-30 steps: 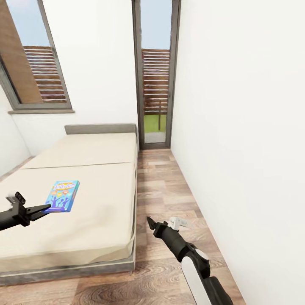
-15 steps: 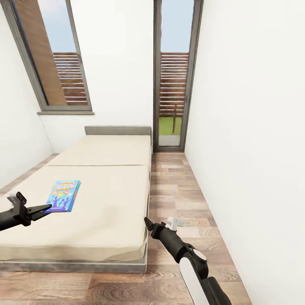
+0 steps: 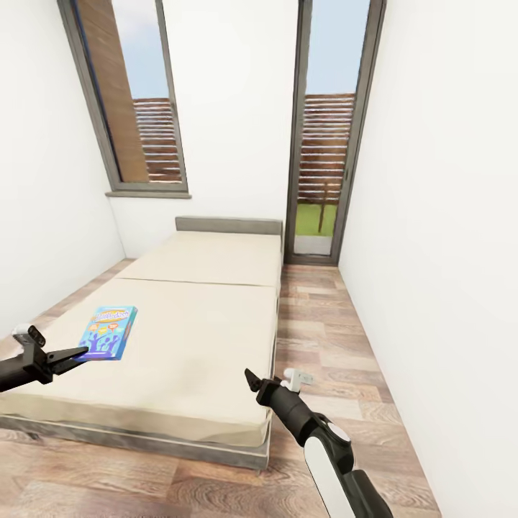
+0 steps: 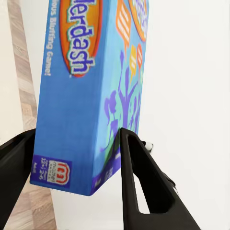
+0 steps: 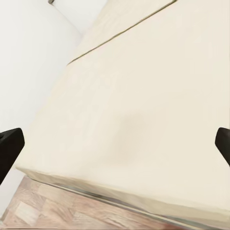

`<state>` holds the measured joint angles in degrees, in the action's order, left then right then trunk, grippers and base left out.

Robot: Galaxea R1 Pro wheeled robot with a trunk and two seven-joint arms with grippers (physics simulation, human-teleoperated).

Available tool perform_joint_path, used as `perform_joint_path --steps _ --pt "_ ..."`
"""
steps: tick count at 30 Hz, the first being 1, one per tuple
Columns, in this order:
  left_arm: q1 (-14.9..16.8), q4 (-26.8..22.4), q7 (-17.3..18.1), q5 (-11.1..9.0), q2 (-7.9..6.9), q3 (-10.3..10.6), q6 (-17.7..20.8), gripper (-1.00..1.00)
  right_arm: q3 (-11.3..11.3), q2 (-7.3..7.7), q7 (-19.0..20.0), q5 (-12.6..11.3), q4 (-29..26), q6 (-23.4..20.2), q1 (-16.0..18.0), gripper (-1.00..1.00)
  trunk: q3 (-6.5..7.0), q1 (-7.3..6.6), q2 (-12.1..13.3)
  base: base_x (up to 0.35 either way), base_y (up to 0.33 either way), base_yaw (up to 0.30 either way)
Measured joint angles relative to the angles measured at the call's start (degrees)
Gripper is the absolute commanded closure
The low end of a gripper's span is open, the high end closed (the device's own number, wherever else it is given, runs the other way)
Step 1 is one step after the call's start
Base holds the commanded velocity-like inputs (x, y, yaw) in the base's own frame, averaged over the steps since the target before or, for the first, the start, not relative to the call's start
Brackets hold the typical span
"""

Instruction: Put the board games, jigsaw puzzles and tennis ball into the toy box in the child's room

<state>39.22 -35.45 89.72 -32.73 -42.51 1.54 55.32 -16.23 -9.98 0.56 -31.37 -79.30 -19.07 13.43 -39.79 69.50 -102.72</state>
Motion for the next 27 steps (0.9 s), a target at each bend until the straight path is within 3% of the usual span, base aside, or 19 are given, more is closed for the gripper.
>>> perform_joint_path --steps 10,27 --pt "0.0 0.0 0.0 0.0 0.09 0.0 0.0 1.0 0.0 0.0 0.2 0.0 0.0 0.0 0.0 -1.0 2.28 -2.2 4.0 0.0 0.0 0.212" --pt "0.0 0.0 0.0 0.0 0.22 0.0 0.0 1.0 -2.1 0.0 0.1 0.4 -0.1 0.1 0.0 -1.0 5.4 -5.93 10.8 0.0 0.0 0.016"
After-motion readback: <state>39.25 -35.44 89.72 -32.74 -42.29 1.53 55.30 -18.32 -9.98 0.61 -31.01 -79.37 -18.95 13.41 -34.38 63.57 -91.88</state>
